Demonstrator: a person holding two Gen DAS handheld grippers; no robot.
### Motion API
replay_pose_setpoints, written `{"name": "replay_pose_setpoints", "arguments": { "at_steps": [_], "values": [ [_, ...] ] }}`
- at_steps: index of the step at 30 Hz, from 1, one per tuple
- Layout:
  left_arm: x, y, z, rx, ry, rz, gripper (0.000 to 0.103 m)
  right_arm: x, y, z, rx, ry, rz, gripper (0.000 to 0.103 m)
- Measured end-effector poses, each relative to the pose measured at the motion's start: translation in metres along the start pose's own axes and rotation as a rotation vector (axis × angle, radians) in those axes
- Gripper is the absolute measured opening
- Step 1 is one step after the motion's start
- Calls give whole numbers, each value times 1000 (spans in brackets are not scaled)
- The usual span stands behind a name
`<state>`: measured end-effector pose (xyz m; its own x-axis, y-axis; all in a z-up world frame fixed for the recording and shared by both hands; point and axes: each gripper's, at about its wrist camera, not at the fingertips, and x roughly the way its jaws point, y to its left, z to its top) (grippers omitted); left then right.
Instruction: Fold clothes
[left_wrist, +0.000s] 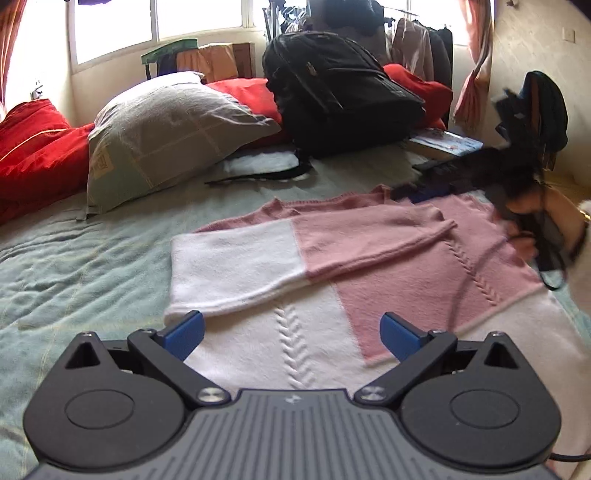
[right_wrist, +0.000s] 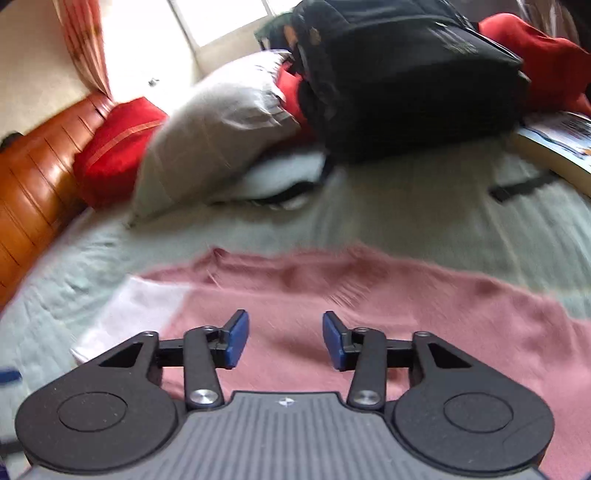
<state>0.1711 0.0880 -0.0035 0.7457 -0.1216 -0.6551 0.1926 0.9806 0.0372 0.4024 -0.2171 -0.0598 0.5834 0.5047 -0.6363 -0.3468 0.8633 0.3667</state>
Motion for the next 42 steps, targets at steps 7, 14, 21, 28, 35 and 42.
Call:
{"name": "replay_pose_setpoints", "arguments": {
  "at_steps": [7,14,21,28,35,42],
  "values": [
    [-33,-22,-24,-17,0,70,101,0,-14,-8,57,62,-7,59],
    [-53,-37,-43,-77,-18,105,102,-64,-1,-49,-21,48,22,76],
    [-78,-67,-62,-95,-47,96,102,-93,5,-108,-16,98,4,88],
    [-118,-101,-75,-41,-112,51,102,-152,-6,-132,56,-35,-6,91],
    [-137,-142,-81,53,-161,-50,102,-211,-49,-158,155,-174,-95,102],
    [-124,-166,-87,70,-126,-86,102,-256,-130,-182,261,-383,-200,103]
  ]
}}
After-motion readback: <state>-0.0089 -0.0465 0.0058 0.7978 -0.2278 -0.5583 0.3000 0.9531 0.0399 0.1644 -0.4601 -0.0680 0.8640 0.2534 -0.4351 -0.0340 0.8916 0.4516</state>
